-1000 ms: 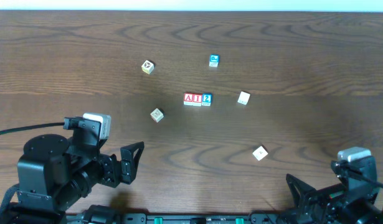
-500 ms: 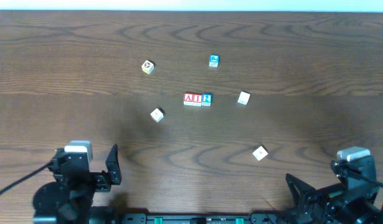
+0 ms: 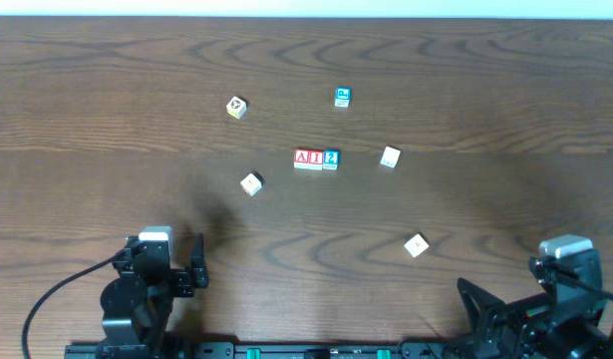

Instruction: Spell out Ai2

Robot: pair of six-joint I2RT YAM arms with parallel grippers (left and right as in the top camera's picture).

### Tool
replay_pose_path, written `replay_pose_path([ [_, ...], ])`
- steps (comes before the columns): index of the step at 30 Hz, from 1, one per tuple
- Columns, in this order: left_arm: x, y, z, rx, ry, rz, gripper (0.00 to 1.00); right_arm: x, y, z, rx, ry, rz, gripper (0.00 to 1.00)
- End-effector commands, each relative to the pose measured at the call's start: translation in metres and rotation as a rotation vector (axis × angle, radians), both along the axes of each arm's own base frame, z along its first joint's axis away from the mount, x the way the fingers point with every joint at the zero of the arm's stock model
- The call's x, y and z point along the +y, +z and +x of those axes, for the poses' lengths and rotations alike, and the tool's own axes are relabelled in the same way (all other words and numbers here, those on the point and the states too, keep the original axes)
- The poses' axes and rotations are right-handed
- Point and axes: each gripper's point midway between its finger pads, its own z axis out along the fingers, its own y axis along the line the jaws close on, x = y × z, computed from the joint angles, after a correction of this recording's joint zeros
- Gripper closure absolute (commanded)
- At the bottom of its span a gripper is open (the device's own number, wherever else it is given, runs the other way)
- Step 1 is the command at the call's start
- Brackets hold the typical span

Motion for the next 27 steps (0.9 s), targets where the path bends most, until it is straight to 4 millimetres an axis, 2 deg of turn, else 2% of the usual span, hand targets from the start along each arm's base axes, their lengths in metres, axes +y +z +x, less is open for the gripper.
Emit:
replay_pose_path([
  [1,-0.001,-0.006,0.001,0.001,-0.013,0.009,0.05,-0.002,-0.001,0.001,-0.002,-0.008,-0.013,0.01],
  [11,-0.001,-0.037,0.004,0.052,-0.013,0.007,0.05,-0.002,-0.001,0.001,-0.002,-0.008,-0.013,0.01],
  [27,0.000,-0.037,0.004,0.051,-0.016,0.028,0.05,-0.002,-0.001,0.001,-0.002,-0.008,-0.013,0.01],
])
